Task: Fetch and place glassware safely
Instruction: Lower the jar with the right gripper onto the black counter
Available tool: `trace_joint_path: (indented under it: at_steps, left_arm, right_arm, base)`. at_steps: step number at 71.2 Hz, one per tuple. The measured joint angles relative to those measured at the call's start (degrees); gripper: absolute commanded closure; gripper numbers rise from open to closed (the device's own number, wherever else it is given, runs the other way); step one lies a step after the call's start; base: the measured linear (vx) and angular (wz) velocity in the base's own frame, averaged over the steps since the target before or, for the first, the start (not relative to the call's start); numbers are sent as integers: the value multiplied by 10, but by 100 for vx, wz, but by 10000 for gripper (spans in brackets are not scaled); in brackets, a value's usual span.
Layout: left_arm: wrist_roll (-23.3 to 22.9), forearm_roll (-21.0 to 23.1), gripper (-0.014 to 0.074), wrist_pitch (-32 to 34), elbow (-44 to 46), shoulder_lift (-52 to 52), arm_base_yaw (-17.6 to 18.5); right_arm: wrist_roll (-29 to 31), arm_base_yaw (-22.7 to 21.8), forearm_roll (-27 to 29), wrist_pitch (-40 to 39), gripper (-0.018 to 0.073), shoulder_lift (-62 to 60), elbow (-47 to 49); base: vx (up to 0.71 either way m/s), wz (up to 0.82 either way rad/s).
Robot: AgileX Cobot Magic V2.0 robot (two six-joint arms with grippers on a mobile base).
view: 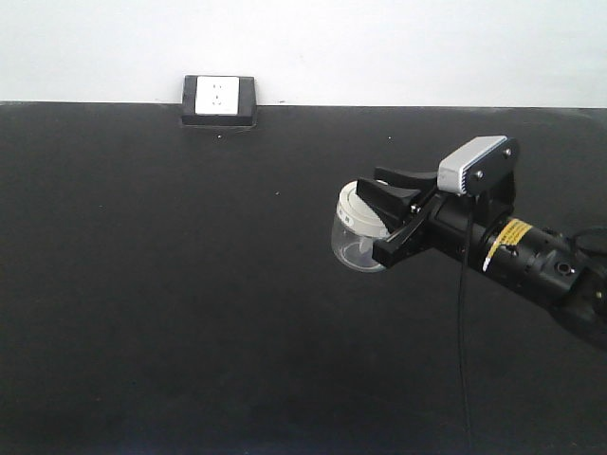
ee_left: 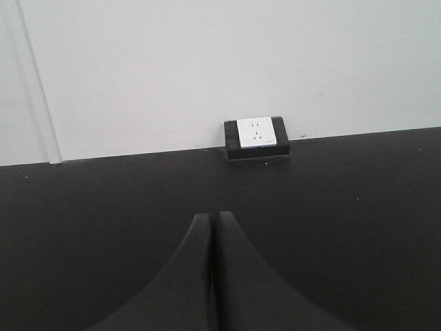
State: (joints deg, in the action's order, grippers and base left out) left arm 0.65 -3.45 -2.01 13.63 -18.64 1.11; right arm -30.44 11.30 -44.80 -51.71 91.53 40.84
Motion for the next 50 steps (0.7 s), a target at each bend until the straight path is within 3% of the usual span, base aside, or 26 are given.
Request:
trace_joint_path:
  at_steps: [21, 50]
  left_arm:
    - [0, 0, 603, 0, 0, 0, 0]
    - [0, 0, 603, 0, 0, 0, 0]
  right_arm:
    - [-38, -16, -132, -43, 560, 80, 108]
    - [-37, -17, -145, -45, 560, 184, 167]
  base:
    - [0, 0]
    - [0, 0]
